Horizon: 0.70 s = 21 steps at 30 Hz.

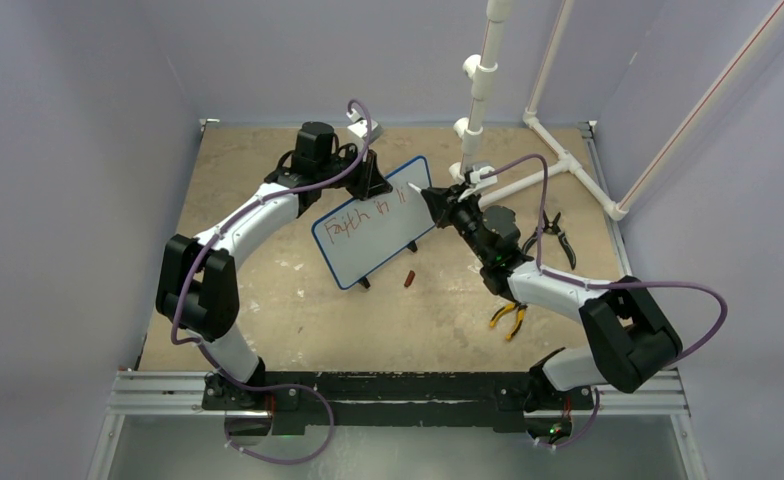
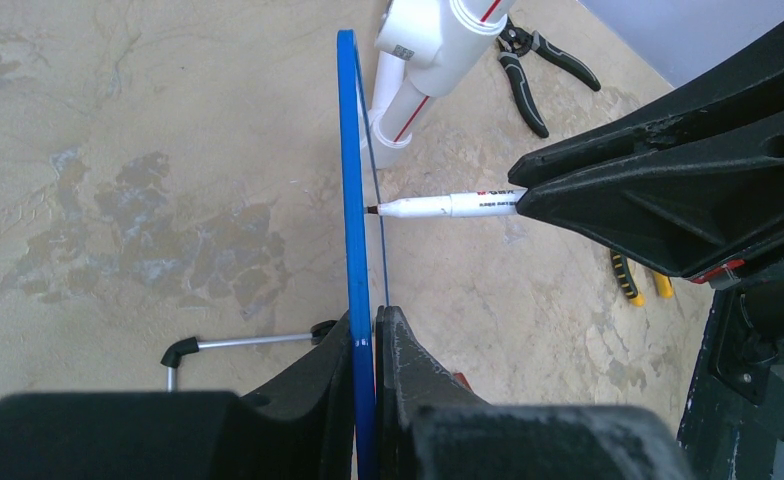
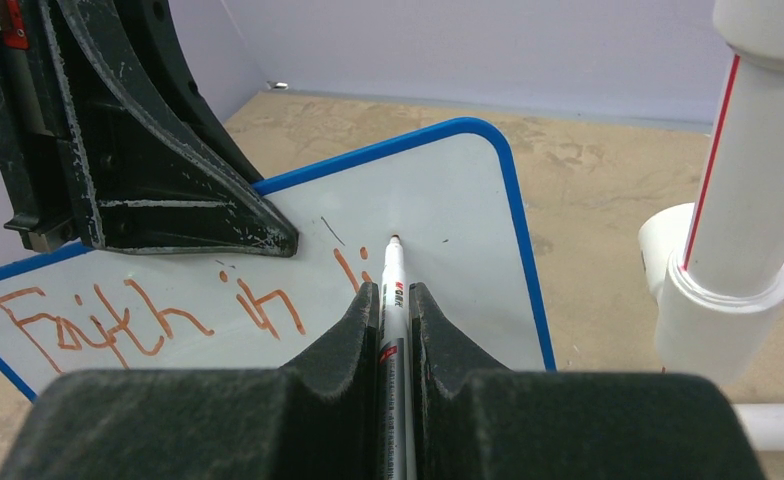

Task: Write a sentence on the whiteboard

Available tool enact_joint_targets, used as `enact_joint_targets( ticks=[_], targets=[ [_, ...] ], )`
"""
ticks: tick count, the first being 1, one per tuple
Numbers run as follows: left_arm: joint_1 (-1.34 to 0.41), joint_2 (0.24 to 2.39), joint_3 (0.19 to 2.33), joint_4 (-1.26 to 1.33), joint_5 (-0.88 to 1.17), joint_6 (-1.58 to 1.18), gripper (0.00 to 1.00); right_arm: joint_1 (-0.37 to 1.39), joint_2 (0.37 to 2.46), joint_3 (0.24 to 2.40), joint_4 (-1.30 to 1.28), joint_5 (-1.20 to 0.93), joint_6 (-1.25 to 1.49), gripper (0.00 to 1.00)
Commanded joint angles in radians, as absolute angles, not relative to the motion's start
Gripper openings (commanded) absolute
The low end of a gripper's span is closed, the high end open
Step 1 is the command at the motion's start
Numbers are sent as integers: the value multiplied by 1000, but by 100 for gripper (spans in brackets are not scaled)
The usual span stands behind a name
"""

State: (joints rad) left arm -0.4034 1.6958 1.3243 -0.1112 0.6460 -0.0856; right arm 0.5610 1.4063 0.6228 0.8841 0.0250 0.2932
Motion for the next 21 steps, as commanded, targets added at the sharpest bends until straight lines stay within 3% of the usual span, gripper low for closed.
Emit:
enact_joint_targets(
  ticks=[1,21],
  targets=[
    [-431,1728,1301,-158,659,-45,0,574,1397,632,905,2,268,0],
    [-433,1718,1298,-155,659,-47,0,594,1425,579,876,91,282,0]
  ],
)
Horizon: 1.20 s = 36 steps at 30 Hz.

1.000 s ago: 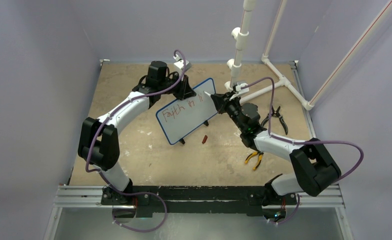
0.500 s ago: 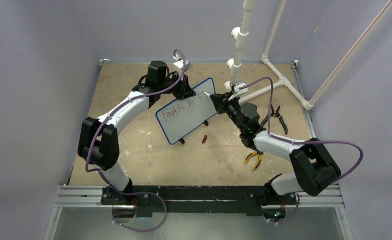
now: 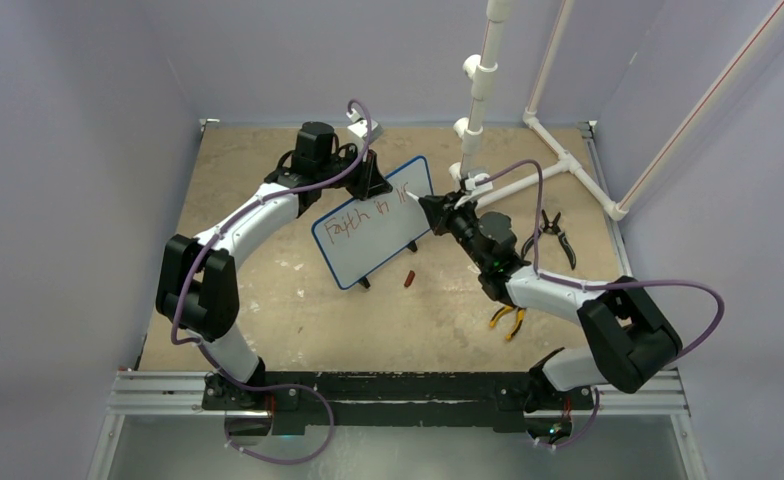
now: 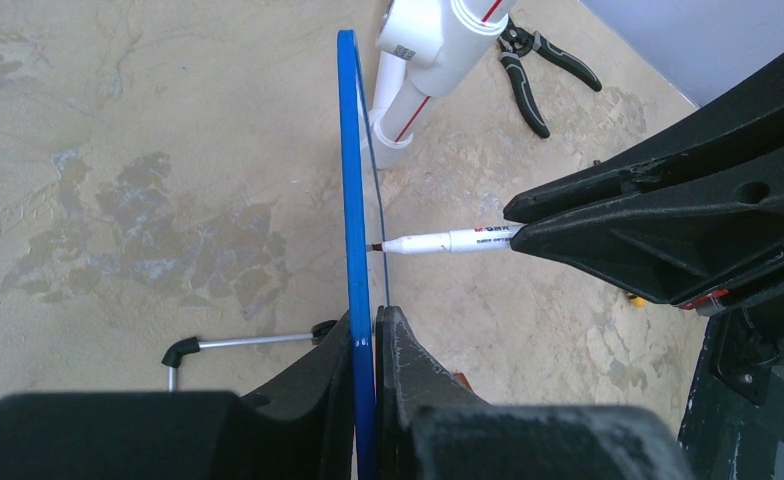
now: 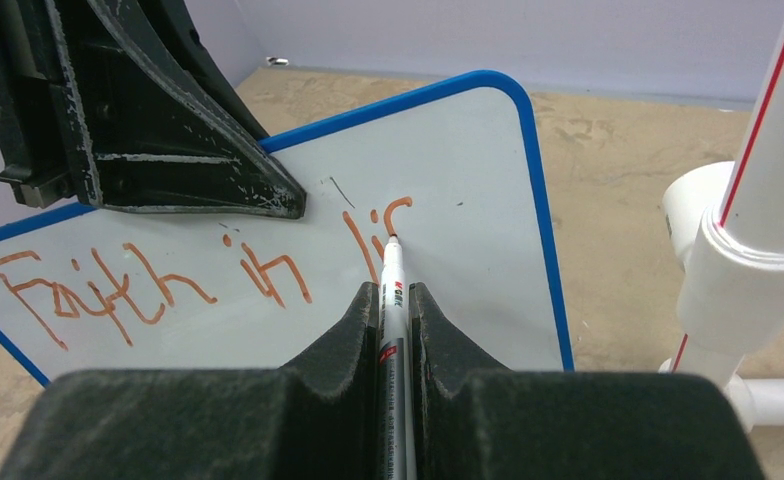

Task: Write a sentence on the whiteboard

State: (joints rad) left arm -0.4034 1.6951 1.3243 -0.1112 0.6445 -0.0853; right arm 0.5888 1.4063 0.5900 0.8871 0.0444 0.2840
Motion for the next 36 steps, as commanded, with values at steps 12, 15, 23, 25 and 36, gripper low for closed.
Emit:
enact_joint_targets(
  ticks=[12,15,23,25,36],
  targets=[
    [-437,1708,1295,-155,657,-46,0,602,1433,531,866,81,309,0],
    [-437,1705,1293,-156,658,-46,0,611,1433,528,862,77,308,0],
    [-439,1701,1292,-154,657,-48,0,644,1364,525,866,62,297,0],
    [-439,1700,1292,-154,656,-46,0,644,1334,523,867,76,301,0],
    [-439,1694,1289,-155,653,-45,0,644,1362,570,880,163,291,0]
  ],
)
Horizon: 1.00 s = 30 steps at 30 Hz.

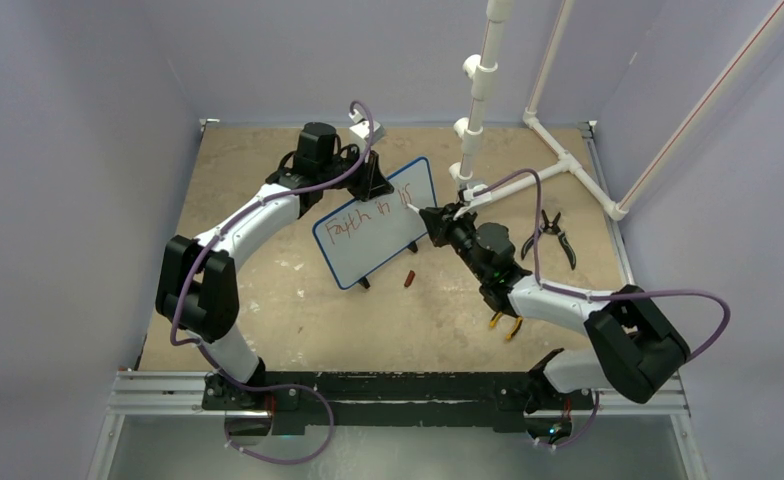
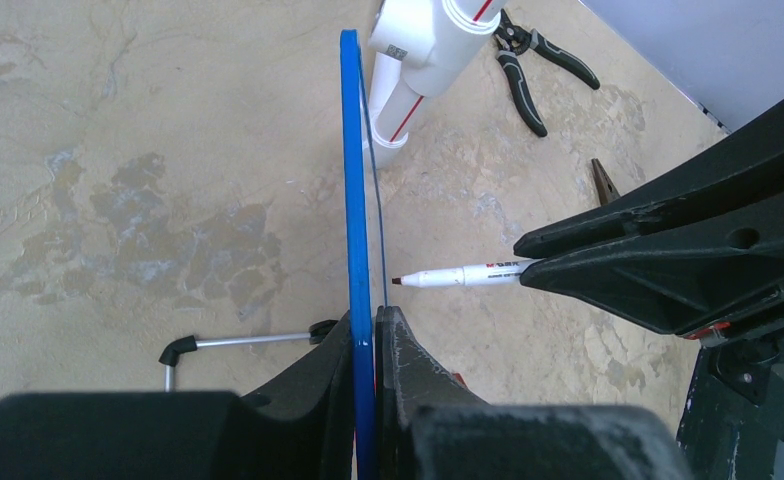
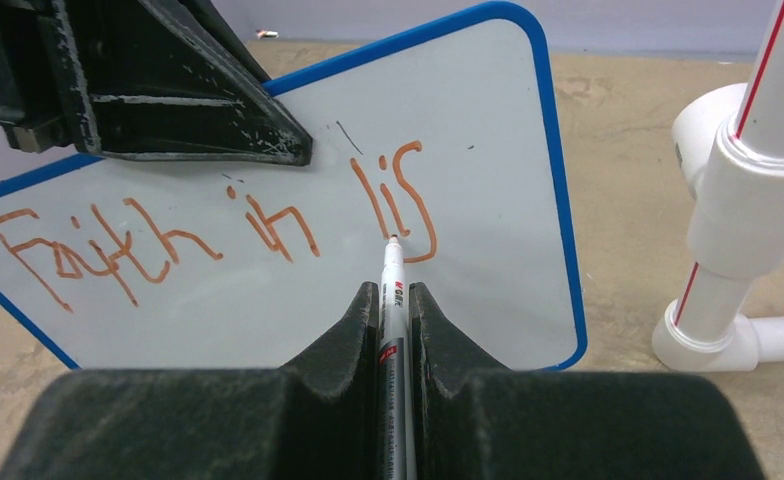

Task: Write a sentence on the whiteboard

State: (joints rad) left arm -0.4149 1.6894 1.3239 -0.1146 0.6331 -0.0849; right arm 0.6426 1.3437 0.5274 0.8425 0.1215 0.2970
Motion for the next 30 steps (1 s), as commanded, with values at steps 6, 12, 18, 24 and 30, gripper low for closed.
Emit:
enact_joint_targets(
  ticks=[6,12,18,24,30],
  targets=[
    [-439,1692,1287,-155,653,-43,0,644,1383,583,917,169,296,0],
    [-439,1690,1286,-157,653,-43,0,644,1385,587,932,184,296,0],
    [-439,1690,1286,-155,655,-44,0,644,1408,597,941,192,292,0],
    [-440,1687,1283,-155,655,-44,0,644,1424,600,952,215,292,0],
    [-440,1686,1281,-155,655,-43,0,644,1412,595,941,250,303,0]
  ],
)
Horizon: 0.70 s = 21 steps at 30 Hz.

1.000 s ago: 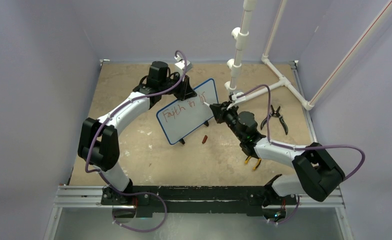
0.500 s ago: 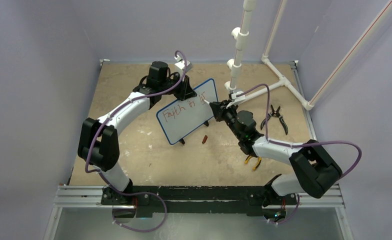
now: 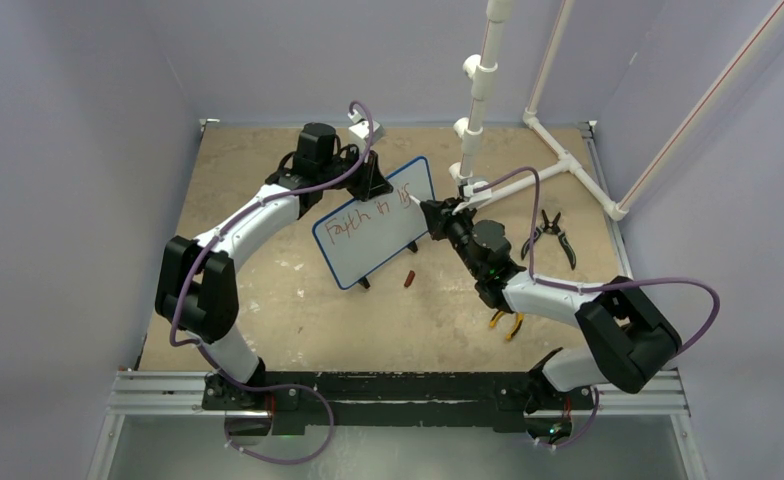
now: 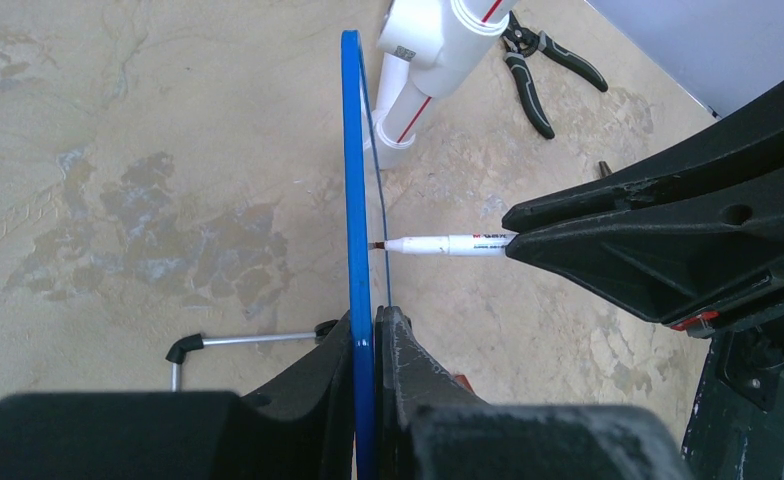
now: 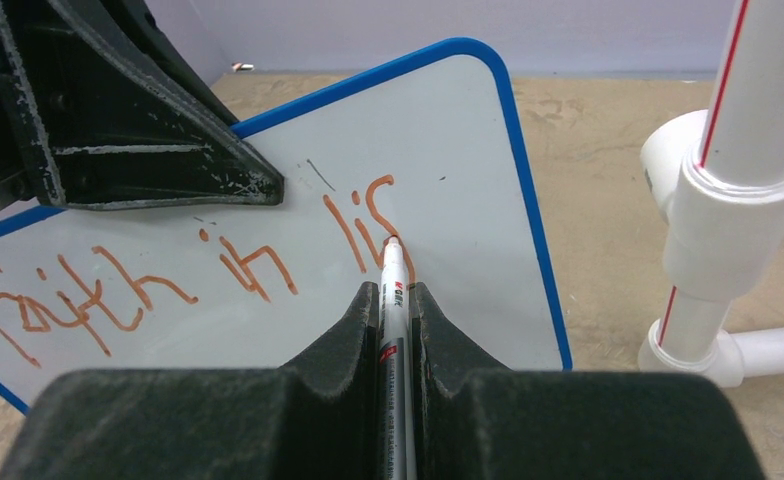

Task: Write a sentence on the whiteboard

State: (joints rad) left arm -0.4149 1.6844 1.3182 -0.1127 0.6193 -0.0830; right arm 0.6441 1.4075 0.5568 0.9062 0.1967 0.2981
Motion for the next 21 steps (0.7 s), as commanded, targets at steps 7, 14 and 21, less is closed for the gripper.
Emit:
enact_joint_targets(
  ticks=[7,14,21],
  targets=[
    [-440,1686,1281,-155,655,-44,0,644,1400,588,956,257,297,0],
    [-440,1681,1280,-155,650,-42,0,644,1367,555,970,269,298,0],
    [-440,1681,1279,-155,649,-42,0,644,1387,570,945,255,296,0]
  ],
)
